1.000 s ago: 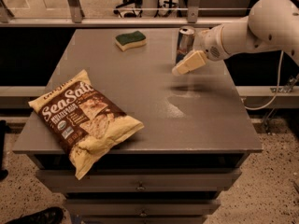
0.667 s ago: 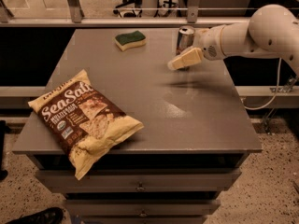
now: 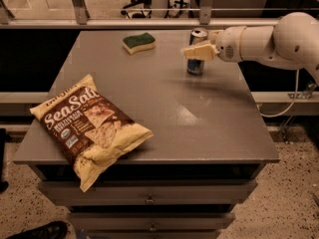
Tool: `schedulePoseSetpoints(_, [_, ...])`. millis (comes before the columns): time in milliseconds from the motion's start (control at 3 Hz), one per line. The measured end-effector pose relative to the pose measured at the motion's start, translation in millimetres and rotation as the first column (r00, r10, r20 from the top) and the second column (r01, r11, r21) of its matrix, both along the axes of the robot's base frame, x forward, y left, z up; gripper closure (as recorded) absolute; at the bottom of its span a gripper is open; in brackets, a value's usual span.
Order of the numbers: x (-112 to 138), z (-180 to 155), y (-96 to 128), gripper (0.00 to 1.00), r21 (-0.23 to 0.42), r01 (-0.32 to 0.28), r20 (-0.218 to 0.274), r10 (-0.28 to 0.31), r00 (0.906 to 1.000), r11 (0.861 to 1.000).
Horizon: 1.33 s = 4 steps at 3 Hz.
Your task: Move redbull can near sponge
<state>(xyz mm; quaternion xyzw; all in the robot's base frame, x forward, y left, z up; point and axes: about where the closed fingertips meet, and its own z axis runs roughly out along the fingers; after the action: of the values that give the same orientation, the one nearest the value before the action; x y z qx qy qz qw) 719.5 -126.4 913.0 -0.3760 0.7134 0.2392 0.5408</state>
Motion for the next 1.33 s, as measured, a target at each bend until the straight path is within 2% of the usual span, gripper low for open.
schedulePoseSetpoints(333, [1, 15, -7, 0.61, 0.033, 0.0, 0.032, -0.001, 0.9995, 0.999])
schedulePoseSetpoints(667, [0, 56, -17, 0.85, 0.046, -0.009, 0.077, 0.005, 0.997, 0.999])
schedulePoseSetpoints(1000, [1, 63, -18, 1.0, 0.049, -0.01, 0.087, 0.006, 0.9962, 0.999])
schedulePoseSetpoints(1333, [1, 62, -17, 1.0, 0.049, -0.011, 0.086, 0.007, 0.9963, 0.999])
